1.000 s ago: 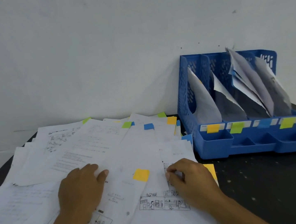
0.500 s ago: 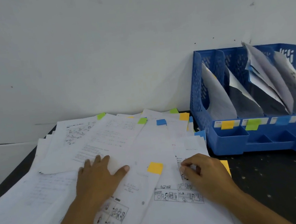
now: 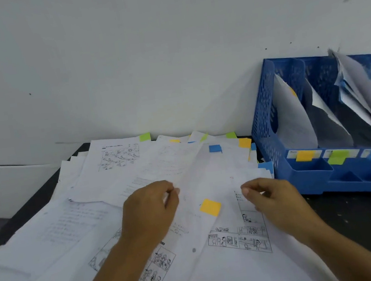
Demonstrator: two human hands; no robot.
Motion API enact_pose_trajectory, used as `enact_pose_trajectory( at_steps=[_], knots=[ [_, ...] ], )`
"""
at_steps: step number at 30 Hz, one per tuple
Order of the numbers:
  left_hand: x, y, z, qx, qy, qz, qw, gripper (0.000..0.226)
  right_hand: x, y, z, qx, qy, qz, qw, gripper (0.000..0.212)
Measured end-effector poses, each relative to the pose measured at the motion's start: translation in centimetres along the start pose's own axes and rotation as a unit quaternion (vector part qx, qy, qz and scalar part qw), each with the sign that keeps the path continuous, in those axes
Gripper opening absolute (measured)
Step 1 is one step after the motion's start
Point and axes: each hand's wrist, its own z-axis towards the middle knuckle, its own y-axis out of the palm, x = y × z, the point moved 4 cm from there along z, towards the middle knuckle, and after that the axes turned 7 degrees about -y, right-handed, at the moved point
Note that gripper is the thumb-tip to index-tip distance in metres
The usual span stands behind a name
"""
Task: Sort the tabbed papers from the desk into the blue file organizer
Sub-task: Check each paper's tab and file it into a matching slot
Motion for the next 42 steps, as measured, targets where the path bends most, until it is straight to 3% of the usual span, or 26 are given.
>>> enact_pose_trajectory(
  at_steps=[3,5,7,11,14,18,20,22,24,26,33,36,39,42],
  knots=[
    [3.2,-0.1,-1.2,0.039,0.036,-0.081,0.995,0.024,-1.3,0.8,1.1,-0.031,0.087,0.15,0.984,0.034],
    [5.2,0.4,-2.4,0.02,0.062,-0.105,0.992,0.019,-1.7,1.9,2.2,-0.05,0.164,0.242,0.955,0.057],
    [6.9,1.2,-3.5,-0.012,0.096,-0.105,0.99,0.012,-1.6,2.4,3.4,-0.033,0.202,0.3,0.932,0.065],
    [8.3,2.5,-4.8,-0.084,0.137,-0.089,0.983,0.02,-0.3,2.0,5.5,0.025,0.182,0.319,0.93,0.025],
    [7.4,2.5,-4.4,-0.109,0.059,-0.129,0.984,0.044,0.2,0.4,5.2,0.025,0.157,0.308,0.938,0.018],
    [4.7,2.1,-2.1,-0.067,-0.128,-0.191,0.971,0.034,-0.3,-2.8,3.3,0.014,0.095,0.307,0.947,0.022],
    [3.9,2.1,-0.4,-0.097,-0.259,-0.234,0.932,0.051,-0.6,-4.5,2.3,0.006,0.071,0.326,0.943,0.024],
    [4.2,2.1,1.1,-0.164,-0.33,-0.308,0.877,0.059,-0.6,-6.0,1.5,0.007,0.055,0.349,0.936,0.025],
    [5.1,2.2,2.5,-0.244,-0.334,-0.388,0.824,0.047,-0.5,-7.3,0.8,0.012,0.041,0.366,0.93,0.026],
    [6.6,2.0,3.6,-0.291,-0.314,-0.422,0.799,0.041,-0.5,-8.3,0.2,0.019,0.029,0.375,0.926,0.026],
    [12.3,2.0,6.3,-0.313,-0.22,-0.424,0.821,0.034,-1.4,-13.7,-1.2,0.074,-0.019,0.286,0.955,0.02],
    [14.7,2.5,7.9,-0.284,-0.189,-0.428,0.837,0.028,-1.7,-16.8,-1.8,0.126,-0.035,0.243,0.961,0.015],
    [17.4,2.9,9.8,-0.193,-0.163,-0.42,0.871,0.012,-1.9,-20.9,-2.3,0.248,-0.064,0.244,0.935,0.013],
    [20.0,2.9,11.9,-0.068,-0.126,-0.39,0.909,0.012,-2.6,-26.3,-3.2,0.404,-0.113,0.254,0.872,0.02]
  ],
)
